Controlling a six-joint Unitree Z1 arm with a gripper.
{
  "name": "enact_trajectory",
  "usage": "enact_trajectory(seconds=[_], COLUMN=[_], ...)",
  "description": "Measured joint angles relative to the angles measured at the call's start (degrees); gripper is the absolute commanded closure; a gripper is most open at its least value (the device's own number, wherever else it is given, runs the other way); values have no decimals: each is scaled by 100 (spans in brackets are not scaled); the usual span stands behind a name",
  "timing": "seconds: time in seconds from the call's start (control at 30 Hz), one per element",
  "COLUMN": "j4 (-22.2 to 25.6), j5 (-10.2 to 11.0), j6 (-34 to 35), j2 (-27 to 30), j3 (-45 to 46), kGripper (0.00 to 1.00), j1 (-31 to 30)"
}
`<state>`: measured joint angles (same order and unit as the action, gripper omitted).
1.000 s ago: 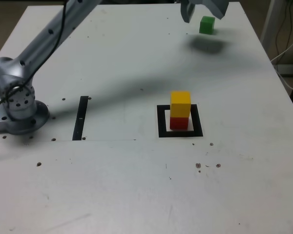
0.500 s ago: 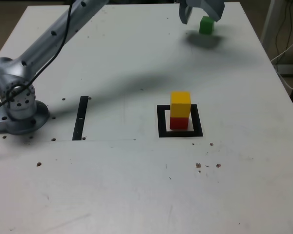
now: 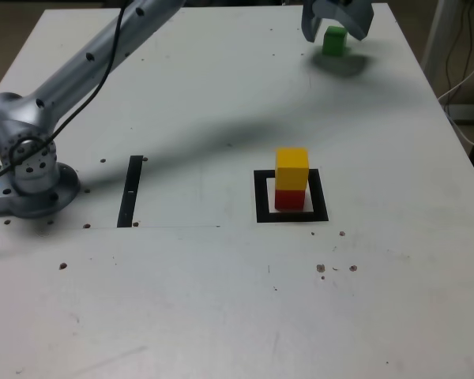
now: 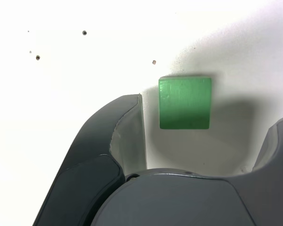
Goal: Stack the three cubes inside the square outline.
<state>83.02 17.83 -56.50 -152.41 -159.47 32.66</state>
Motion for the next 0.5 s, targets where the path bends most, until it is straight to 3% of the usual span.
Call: enact_trajectory(seconds=[0.5], j4=[-196], j5=[-125], j6=[1], j2=[-138], j3=[102], kGripper=[17], j1=[28])
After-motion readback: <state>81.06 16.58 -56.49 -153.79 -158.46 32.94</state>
